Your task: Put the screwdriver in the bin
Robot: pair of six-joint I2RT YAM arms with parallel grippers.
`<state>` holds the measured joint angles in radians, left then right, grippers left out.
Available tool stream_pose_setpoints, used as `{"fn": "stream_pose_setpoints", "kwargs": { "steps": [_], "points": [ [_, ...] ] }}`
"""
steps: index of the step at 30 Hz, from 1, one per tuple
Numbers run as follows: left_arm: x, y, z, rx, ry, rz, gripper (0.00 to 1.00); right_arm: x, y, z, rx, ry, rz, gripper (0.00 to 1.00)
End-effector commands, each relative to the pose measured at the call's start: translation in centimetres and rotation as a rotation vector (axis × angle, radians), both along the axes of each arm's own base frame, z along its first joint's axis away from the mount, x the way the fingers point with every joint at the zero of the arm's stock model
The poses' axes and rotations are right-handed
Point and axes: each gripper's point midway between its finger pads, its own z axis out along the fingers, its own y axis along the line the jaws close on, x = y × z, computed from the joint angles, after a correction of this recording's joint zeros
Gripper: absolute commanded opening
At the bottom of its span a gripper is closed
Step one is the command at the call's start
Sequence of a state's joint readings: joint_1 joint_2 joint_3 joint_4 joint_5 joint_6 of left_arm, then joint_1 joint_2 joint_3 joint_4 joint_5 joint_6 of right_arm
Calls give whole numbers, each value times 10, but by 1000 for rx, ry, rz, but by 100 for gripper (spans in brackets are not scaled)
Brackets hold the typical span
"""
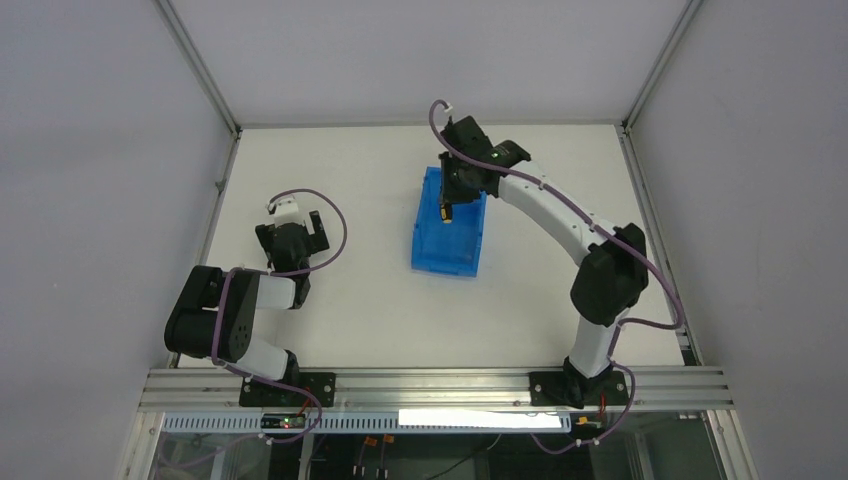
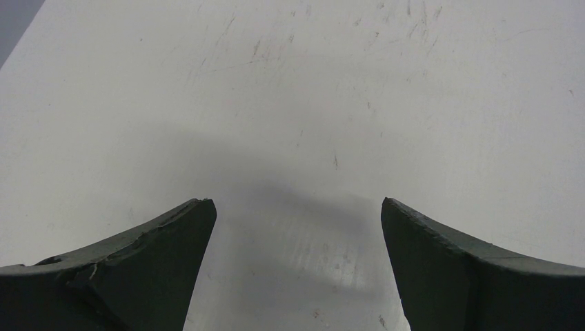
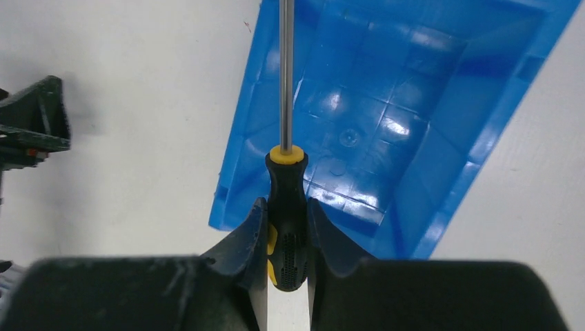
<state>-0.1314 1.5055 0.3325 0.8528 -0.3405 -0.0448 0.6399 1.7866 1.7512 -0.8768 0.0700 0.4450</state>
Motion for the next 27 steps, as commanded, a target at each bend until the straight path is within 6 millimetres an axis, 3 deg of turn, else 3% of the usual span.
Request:
{"fn": "stream_pose_setpoints", "kwargs": {
  "steps": [1, 13, 16, 20, 22, 27],
  "points": [
    [6, 0, 10, -12, -38, 15, 99, 4, 21, -39, 18, 34, -28, 0],
    [6, 0, 10, -11, -39, 15, 99, -4, 13, -137, -117, 142, -93, 0],
    [6, 0, 10, -11, -39, 15, 99, -4, 11, -153, -150, 165, -96, 0],
    [6, 0, 10, -12, -38, 15, 99, -2, 8, -159, -183, 173, -100, 5],
    [6, 0, 10, -11, -39, 15, 99, -1, 8, -154, -181, 165, -99, 13],
    [6, 0, 10, -12, -39, 15, 99, 0, 8, -129, -169, 133, -90, 43]
  ]
}}
